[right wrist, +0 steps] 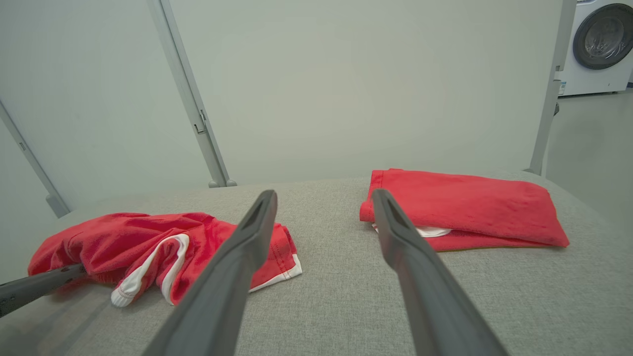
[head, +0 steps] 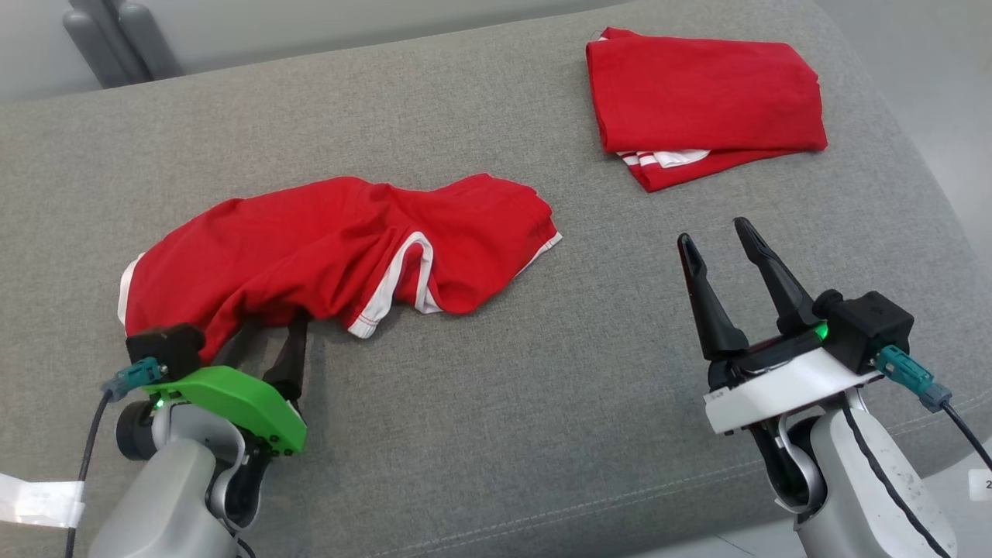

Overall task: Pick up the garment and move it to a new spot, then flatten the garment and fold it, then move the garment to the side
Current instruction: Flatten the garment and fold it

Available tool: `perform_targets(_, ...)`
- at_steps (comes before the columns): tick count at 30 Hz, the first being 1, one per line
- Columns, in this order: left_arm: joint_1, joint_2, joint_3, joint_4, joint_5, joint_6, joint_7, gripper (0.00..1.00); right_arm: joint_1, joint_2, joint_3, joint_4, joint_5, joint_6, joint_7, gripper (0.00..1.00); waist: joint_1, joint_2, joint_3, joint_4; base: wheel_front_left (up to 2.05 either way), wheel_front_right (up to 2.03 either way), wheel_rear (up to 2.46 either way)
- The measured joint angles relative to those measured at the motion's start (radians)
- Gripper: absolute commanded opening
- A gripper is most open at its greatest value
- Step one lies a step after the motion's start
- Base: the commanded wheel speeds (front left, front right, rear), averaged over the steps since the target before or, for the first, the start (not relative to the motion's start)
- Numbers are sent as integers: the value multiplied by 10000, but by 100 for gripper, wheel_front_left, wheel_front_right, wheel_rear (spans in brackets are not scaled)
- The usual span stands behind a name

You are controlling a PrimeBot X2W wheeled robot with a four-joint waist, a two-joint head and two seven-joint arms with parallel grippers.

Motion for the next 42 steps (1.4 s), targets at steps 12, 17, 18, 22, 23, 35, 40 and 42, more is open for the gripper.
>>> perform_targets(12,-291,-257,-773,-341,-556,-13,157,100,-101,42,42,-2,-50,0,0,100,0,0,155,-2,0,0,0)
perform_targets(17,-492,63,-119,387,-832,-13,69,100,-151,50,44,-8,-67,0,0,100,0,0,202,-11,0,0,0)
perform_targets(18,-495,86,-102,426,-878,-13,38,100,-151,50,44,-8,-67,0,0,100,0,0,209,-15,0,0,0)
perform_targets(22,-587,71,-155,426,-928,-13,-2,22,-152,58,50,-8,-69,0,0,100,0,0,227,-30,0,0,0)
perform_targets(23,-621,69,-198,420,-928,-13,-2,0,-152,65,50,-8,-69,0,0,100,0,0,227,-32,0,0,0)
perform_targets(35,-668,217,-1141,-675,-715,-13,-121,0,-153,90,-69,115,-69,0,0,100,0,0,130,142,0,0,0)
perform_targets(40,-841,529,-1204,-991,-443,-13,-178,0,-161,86,389,826,-12,0,0,100,0,0,60,404,0,0,0)
perform_targets(42,-837,683,-1352,-991,-334,-13,-178,0,-289,82,663,1168,56,0,0,100,0,0,46,520,0,0,0)
